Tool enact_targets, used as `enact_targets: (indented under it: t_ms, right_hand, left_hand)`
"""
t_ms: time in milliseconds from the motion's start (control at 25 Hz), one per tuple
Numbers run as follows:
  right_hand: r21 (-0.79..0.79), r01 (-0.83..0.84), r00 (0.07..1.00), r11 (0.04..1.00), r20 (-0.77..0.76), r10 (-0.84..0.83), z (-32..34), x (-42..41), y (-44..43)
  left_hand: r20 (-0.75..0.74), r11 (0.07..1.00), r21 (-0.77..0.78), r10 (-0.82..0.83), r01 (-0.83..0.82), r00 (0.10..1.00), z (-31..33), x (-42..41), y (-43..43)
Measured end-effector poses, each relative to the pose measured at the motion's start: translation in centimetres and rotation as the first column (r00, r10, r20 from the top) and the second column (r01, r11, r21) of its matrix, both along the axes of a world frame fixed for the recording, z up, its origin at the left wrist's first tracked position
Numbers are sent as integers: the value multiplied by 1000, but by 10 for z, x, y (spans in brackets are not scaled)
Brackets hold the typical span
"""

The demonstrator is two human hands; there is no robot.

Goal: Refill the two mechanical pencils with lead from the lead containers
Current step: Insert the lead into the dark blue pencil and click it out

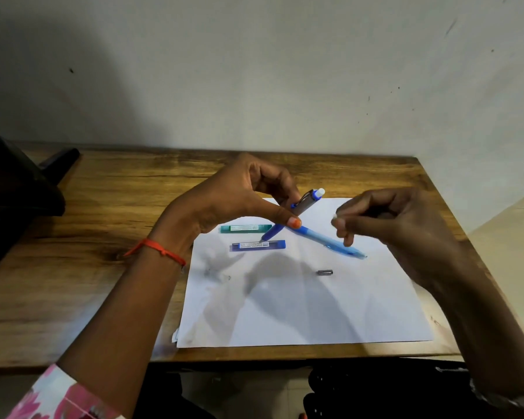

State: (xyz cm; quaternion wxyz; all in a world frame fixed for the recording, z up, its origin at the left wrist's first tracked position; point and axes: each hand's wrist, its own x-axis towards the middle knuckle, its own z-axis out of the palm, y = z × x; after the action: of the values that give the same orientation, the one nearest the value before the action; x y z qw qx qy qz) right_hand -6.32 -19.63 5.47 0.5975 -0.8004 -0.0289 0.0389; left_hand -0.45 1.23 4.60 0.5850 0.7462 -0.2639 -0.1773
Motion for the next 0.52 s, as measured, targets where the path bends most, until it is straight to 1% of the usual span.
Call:
enact_targets:
  t_ms: [40,80,160,240,320,520]
  right_hand:
    - [171,-19,998,985,54,10,4,-2,2]
    - [278,-49,993,959,115,18,7,-3,5]
    - [381,-95,977,919,213,13,9,-6,12]
    - [386,-69,960,920,275,-43,9,-8,18]
    - [341,-23,942,940,323,-94,8,-9,21]
    - [215,47,908,976,399,-131,6,-10,23]
  left_hand:
    - [1,1000,2,1,-1,1000,0,0,-1]
    - [2,1000,2,-1,1,1000,0,0,-1]
    - [5,1000,7,-9,9,1000,1,0,-2]
    - [5,1000,19,-13,13,1000,1,0,-3]
    - [1,1000,21,-15,15,1000,1,0,-3]
    - [-7,1000,15,-13,13,1000,1,-1,-4]
